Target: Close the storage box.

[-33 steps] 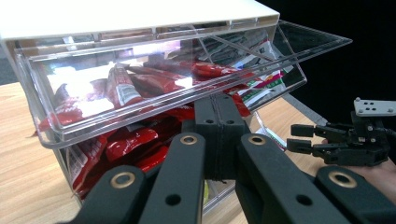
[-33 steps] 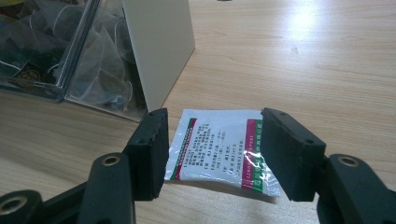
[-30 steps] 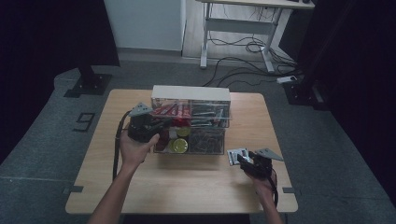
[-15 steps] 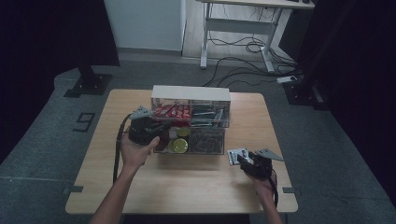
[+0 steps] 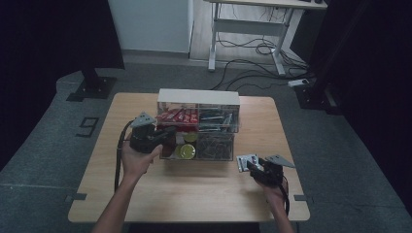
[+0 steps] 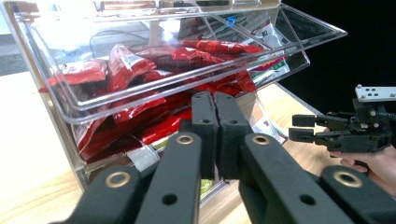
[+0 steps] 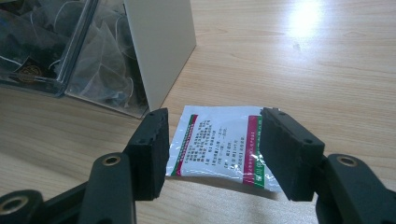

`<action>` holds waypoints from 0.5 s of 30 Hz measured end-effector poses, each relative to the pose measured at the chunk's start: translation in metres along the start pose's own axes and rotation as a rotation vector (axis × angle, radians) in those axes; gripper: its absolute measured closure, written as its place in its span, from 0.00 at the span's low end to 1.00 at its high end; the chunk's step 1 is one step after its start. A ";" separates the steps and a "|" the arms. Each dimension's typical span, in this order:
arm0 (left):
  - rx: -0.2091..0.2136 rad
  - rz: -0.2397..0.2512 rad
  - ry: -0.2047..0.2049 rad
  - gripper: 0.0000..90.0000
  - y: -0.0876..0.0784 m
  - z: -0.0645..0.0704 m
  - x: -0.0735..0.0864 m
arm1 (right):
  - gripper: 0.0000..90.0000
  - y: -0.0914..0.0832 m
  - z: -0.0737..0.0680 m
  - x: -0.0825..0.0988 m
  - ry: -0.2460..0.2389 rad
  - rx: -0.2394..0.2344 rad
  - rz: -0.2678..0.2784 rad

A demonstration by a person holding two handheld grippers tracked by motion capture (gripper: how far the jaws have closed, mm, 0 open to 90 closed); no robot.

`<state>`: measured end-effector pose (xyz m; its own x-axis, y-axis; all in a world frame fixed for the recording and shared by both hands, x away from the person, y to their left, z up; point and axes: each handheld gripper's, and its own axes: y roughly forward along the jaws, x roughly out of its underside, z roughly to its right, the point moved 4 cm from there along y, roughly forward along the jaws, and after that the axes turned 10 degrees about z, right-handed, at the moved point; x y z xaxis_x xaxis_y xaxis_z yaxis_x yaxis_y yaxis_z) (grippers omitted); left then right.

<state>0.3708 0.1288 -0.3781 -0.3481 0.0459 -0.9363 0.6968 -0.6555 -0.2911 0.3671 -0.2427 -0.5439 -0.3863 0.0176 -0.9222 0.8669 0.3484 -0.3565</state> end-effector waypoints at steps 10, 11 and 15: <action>-0.011 0.020 0.074 0.60 -0.006 0.003 0.013 | 0.47 -0.001 -0.002 0.000 -0.006 -0.010 0.002; -0.011 0.021 0.075 0.59 -0.008 0.003 0.015 | 0.47 -0.001 -0.003 0.000 -0.008 -0.012 0.002; -0.005 0.021 0.079 0.57 -0.013 0.003 0.022 | 0.47 -0.002 -0.004 0.000 -0.012 -0.021 0.003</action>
<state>0.3521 0.1359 -0.3943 -0.2829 0.0914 -0.9548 0.7069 -0.6529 -0.2720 0.3639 -0.2399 -0.5422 -0.3797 0.0073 -0.9251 0.8612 0.3680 -0.3506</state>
